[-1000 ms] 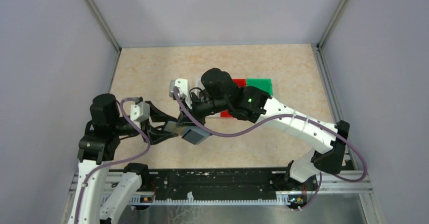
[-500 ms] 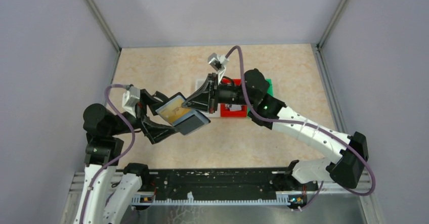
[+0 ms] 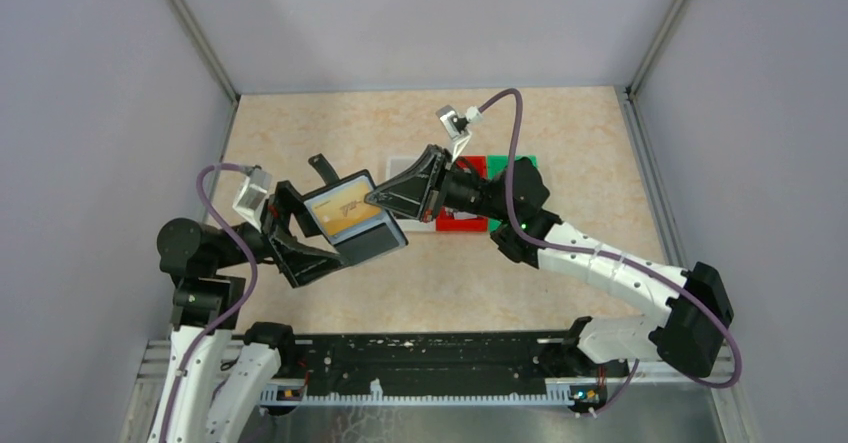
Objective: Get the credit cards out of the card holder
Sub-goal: Remove the credit card from the card holder.
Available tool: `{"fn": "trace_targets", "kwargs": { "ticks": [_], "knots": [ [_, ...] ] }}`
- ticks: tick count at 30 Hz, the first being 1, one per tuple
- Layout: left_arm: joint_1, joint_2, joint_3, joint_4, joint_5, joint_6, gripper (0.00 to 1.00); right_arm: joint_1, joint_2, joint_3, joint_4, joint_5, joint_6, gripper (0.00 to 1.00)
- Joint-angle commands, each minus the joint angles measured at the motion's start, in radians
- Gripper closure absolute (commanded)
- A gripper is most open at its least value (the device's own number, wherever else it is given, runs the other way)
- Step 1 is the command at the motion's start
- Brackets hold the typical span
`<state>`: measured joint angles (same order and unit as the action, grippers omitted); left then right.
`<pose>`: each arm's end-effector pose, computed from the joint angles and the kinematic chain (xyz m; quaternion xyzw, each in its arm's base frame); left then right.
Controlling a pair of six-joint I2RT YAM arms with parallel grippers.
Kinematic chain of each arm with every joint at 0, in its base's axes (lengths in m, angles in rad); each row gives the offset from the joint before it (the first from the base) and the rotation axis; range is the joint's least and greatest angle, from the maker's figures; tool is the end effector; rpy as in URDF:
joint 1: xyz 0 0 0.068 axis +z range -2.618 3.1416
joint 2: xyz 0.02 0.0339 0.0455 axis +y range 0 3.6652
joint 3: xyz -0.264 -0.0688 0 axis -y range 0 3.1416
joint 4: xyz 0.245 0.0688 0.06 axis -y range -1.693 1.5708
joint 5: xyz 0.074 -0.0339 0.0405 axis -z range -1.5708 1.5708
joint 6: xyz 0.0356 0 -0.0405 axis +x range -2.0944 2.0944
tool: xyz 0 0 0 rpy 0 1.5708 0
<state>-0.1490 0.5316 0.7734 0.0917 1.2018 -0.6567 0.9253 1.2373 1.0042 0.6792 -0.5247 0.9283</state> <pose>0.0920 -0.0474 0.3927 0.3257 0.5787 -0.5651 0.4896 0.1544 0.2347 0.4100 -0.2186 0.5153 0.7364 0.3800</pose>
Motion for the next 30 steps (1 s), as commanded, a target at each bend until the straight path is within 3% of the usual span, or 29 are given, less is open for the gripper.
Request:
{"fn": "trace_targets", "kwargs": {
  "ticks": [1, 14, 20, 30],
  "knots": [
    [-0.001, -0.005, -0.020, 0.095, 0.034, -0.082, 0.15, 0.001, -0.009, -0.011, 0.174, 0.063, 0.086, 1.00],
    [-0.001, 0.030, -0.015, 0.140, 0.023, -0.146, 0.30, 0.005, -0.007, -0.058, 0.146, 0.058, 0.074, 1.00],
    [-0.001, 0.058, 0.001, 0.131, 0.001, -0.148, 0.59, 0.005, -0.026, -0.068, 0.027, 0.016, 0.014, 1.00],
    [-0.001, 0.084, 0.010, 0.150, -0.002, -0.208, 0.63, 0.004, -0.014, -0.029, -0.062, -0.044, -0.049, 1.00]
  ]
}}
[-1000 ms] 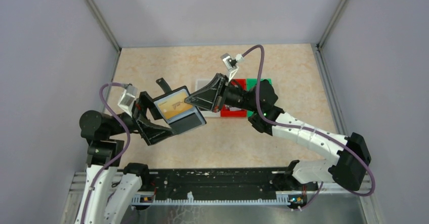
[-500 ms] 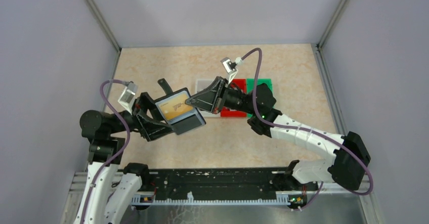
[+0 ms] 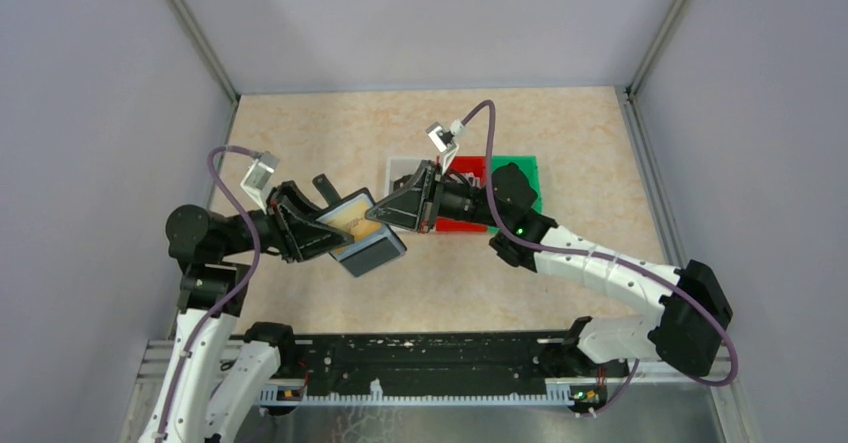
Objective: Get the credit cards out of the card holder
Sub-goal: Remove the credit card from the card holder.
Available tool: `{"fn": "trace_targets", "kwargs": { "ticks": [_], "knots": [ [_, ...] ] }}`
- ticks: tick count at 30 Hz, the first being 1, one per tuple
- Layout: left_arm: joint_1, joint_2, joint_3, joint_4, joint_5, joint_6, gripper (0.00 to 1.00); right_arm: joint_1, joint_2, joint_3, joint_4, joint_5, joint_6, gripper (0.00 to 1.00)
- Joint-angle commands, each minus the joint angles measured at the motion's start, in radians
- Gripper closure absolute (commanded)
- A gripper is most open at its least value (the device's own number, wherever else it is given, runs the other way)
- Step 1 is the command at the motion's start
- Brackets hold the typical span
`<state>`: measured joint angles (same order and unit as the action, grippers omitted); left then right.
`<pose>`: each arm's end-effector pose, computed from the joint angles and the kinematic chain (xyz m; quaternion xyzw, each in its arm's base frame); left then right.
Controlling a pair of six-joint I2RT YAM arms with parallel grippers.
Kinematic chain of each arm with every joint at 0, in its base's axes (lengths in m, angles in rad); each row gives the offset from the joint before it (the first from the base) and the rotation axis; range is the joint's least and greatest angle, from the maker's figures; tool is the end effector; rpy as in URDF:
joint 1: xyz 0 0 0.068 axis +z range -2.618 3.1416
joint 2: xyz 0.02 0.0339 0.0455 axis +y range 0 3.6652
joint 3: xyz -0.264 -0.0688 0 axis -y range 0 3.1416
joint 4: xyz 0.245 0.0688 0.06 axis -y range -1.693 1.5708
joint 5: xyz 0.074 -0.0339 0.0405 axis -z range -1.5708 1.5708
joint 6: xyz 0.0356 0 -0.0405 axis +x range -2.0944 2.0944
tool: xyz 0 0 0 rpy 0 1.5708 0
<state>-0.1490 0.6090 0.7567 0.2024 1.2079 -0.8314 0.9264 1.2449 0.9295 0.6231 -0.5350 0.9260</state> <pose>0.1121 -0.0505 0.3896 0.2807 0.6003 -0.6047 0.4418 0.1577 0.2401 0.3763 -0.2135 0.5694 0.7160 0.3430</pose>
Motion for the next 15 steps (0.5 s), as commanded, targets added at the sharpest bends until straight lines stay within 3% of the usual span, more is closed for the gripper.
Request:
{"fn": "trace_targets", "kwargs": {
  "ticks": [1, 6, 12, 15],
  "knots": [
    [-0.001, 0.012, 0.029, 0.039, -0.008, -0.039, 0.65, 0.003, -0.020, 0.049, -0.014, -0.042, -0.051, 1.00],
    [-0.001, 0.034, 0.033, 0.056, -0.008, -0.069, 0.78, 0.004, -0.018, 0.060, -0.023, -0.077, -0.065, 1.00],
    [-0.001, 0.044, 0.037, 0.065, -0.036, -0.110, 0.80, 0.003, -0.023, 0.046, -0.022, -0.074, -0.077, 1.00],
    [-0.001, 0.046, 0.048, 0.051, -0.067, -0.113, 0.91, 0.003, -0.023, 0.035, 0.012, -0.064, -0.059, 1.00]
  ]
}}
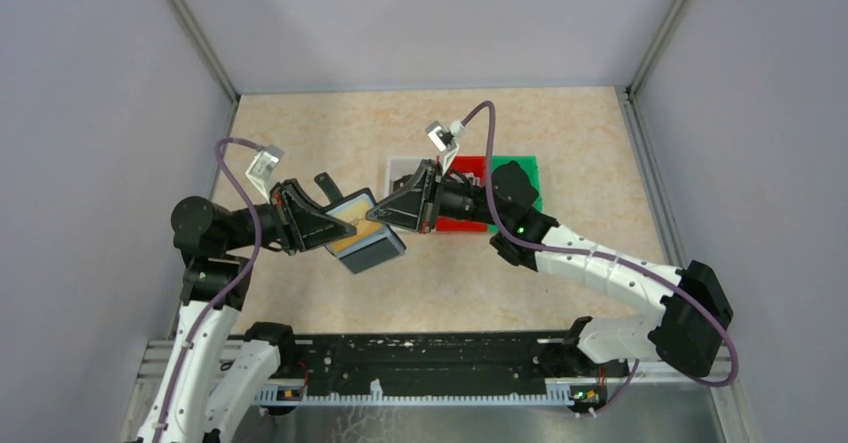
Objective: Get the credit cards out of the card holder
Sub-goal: Remove the credit card from the card holder.
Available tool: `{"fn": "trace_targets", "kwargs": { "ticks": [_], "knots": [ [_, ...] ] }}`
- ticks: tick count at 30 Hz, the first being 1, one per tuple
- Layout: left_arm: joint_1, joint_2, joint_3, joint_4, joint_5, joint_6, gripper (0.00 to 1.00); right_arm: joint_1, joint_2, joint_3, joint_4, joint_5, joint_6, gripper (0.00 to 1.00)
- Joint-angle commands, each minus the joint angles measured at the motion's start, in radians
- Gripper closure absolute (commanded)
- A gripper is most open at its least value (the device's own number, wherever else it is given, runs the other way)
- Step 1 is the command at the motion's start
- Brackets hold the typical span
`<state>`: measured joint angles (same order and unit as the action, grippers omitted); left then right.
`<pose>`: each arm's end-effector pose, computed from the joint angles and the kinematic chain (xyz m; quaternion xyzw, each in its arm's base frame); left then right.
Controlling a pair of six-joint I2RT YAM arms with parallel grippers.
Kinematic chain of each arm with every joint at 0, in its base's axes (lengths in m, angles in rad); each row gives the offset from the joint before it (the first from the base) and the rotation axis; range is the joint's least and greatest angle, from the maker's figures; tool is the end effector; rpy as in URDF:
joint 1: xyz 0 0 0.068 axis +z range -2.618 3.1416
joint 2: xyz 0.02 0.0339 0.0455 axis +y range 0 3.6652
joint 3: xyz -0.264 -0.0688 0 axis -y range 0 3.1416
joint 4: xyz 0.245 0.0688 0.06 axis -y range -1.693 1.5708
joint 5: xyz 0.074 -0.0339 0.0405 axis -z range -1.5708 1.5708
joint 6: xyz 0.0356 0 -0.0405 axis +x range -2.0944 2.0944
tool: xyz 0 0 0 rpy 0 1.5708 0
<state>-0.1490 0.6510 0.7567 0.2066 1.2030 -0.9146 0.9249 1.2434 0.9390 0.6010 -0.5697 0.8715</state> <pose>0.1235 -0.0521 0.3857 0.2431 0.6210 -0.6251 0.4056 0.1570 0.2402 0.3777 -0.2410 0.5647 0.7076 0.3499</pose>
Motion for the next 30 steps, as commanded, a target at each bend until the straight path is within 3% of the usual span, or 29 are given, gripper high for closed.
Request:
{"fn": "trace_targets", "kwargs": {
  "ticks": [1, 2, 8, 13, 18, 20, 25, 28, 30],
  "knots": [
    [-0.001, 0.005, 0.053, 0.034, -0.082, -0.022, 0.95, 0.005, -0.020, 0.022, 0.044, -0.020, 0.003, 1.00],
    [-0.001, 0.006, 0.062, 0.022, -0.092, -0.015, 1.00, 0.005, -0.021, 0.017, 0.054, -0.009, 0.011, 1.00],
    [-0.001, 0.004, 0.078, -0.025, -0.138, 0.001, 1.00, 0.006, -0.064, -0.002, 0.091, 0.073, 0.038, 0.82],
    [-0.001, 0.006, 0.073, 0.006, -0.108, -0.048, 1.00, 0.005, -0.051, -0.012, 0.129, 0.033, 0.053, 0.60],
    [-0.001, -0.001, 0.086, 0.010, -0.090, -0.065, 1.00, 0.014, -0.005, 0.023, 0.130, -0.030, 0.054, 0.56],
    [-0.001, -0.002, 0.094, 0.011, -0.084, -0.072, 1.00, 0.023, 0.007, 0.032, 0.129, -0.041, 0.047, 0.63],
    [-0.001, -0.004, 0.101, 0.027, -0.062, -0.078, 1.00, 0.033, 0.041, 0.058, 0.159, -0.071, 0.079, 1.00],
    [-0.001, -0.010, 0.101, 0.013, -0.070, -0.064, 0.97, 0.032, 0.030, 0.054, 0.149, -0.061, 0.081, 1.00],
    [-0.001, -0.011, 0.105, 0.002, -0.082, -0.055, 0.77, 0.033, 0.024, 0.052, 0.141, -0.072, 0.081, 1.00]
  ]
}}
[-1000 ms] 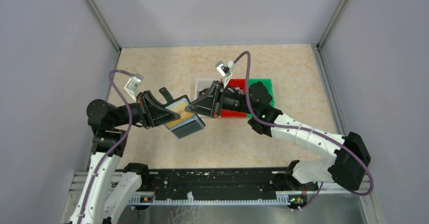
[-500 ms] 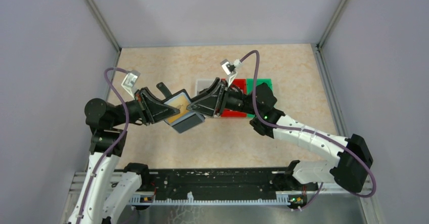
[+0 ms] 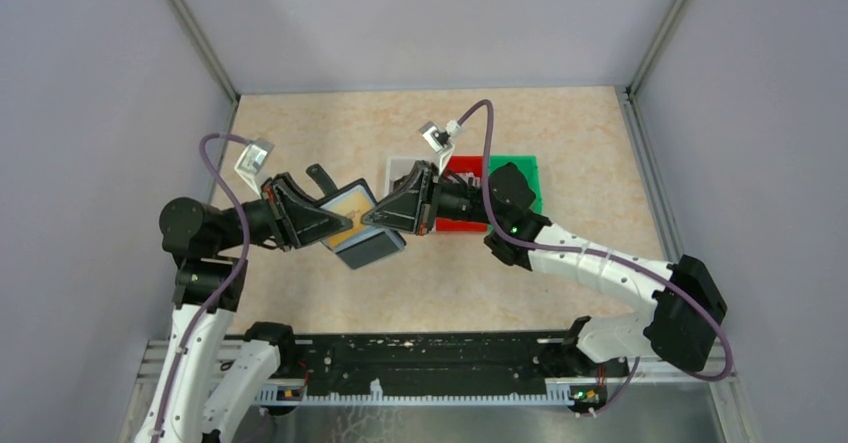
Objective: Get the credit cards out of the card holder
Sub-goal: Remove the credit card from the card holder.
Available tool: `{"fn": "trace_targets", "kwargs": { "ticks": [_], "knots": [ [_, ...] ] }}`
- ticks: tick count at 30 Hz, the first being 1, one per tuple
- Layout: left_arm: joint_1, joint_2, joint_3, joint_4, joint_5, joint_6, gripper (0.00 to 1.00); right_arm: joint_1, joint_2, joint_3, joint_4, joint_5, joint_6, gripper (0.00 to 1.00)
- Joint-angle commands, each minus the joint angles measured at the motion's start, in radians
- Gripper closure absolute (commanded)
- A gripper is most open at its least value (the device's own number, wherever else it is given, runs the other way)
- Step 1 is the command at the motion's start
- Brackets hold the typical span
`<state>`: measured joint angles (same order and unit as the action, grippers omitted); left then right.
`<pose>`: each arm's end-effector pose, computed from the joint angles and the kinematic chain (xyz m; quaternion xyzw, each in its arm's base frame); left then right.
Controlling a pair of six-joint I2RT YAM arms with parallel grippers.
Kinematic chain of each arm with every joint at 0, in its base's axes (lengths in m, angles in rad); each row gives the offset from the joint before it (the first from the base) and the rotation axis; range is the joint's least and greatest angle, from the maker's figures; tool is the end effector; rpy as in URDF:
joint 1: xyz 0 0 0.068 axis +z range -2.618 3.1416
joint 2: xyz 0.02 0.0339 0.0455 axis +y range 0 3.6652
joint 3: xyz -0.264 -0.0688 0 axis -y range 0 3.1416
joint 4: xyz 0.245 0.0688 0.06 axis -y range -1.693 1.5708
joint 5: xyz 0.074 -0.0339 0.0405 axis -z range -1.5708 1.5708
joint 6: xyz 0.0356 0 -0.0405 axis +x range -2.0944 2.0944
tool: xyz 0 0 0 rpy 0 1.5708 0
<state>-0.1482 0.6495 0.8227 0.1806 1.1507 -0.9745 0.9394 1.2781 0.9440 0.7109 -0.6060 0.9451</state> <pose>0.1176 -0.0504 0.4052 0.2163 0.6185 -0.6298 0.4172 0.1554 0.2468 0.3806 -0.2452 0.5373 0.7371 0.3284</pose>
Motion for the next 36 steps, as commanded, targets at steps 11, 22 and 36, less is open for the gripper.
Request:
{"fn": "trace_targets", "kwargs": {
  "ticks": [11, 22, 36],
  "knots": [
    [-0.001, 0.029, 0.039, 0.088, 0.006, -0.085, 0.71, 0.018, -0.014, 0.047, -0.019, -0.055, 0.002, 1.00],
    [-0.002, 0.030, 0.062, 0.071, -0.018, -0.061, 0.89, 0.018, -0.021, 0.043, -0.024, -0.041, -0.007, 1.00],
    [-0.001, 0.044, 0.092, -0.064, -0.111, 0.021, 1.00, -0.016, -0.161, 0.060, -0.215, 0.181, -0.087, 0.57]
  ]
}}
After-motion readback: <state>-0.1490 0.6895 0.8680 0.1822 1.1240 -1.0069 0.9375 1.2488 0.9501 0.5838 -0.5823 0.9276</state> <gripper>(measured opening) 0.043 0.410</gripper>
